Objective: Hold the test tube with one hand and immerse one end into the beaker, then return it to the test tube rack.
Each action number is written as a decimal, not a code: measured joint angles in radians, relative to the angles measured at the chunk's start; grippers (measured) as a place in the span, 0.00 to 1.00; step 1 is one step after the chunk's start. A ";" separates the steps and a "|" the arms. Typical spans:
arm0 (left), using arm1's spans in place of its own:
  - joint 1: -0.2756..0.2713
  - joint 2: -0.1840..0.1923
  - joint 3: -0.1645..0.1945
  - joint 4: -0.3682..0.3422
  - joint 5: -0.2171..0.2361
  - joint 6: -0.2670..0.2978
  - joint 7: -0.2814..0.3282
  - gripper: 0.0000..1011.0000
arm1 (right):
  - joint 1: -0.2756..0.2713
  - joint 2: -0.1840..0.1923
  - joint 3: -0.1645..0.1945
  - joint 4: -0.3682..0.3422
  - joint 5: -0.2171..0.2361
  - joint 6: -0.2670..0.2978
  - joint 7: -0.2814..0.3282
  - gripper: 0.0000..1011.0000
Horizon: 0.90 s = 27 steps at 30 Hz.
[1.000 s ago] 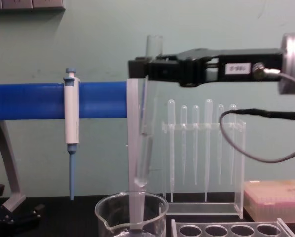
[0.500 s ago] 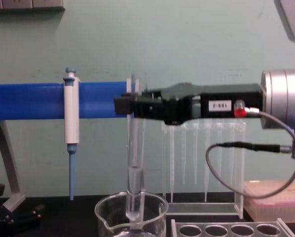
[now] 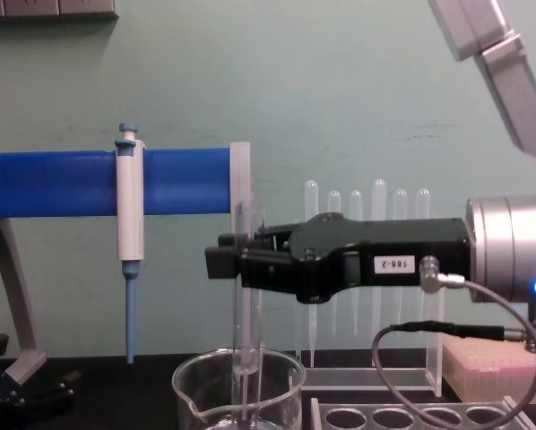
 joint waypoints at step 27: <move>0.000 0.000 0.000 0.000 0.000 0.000 0.000 0.99 | -0.026 -0.046 0.004 0.078 -0.087 -0.038 -0.015 0.24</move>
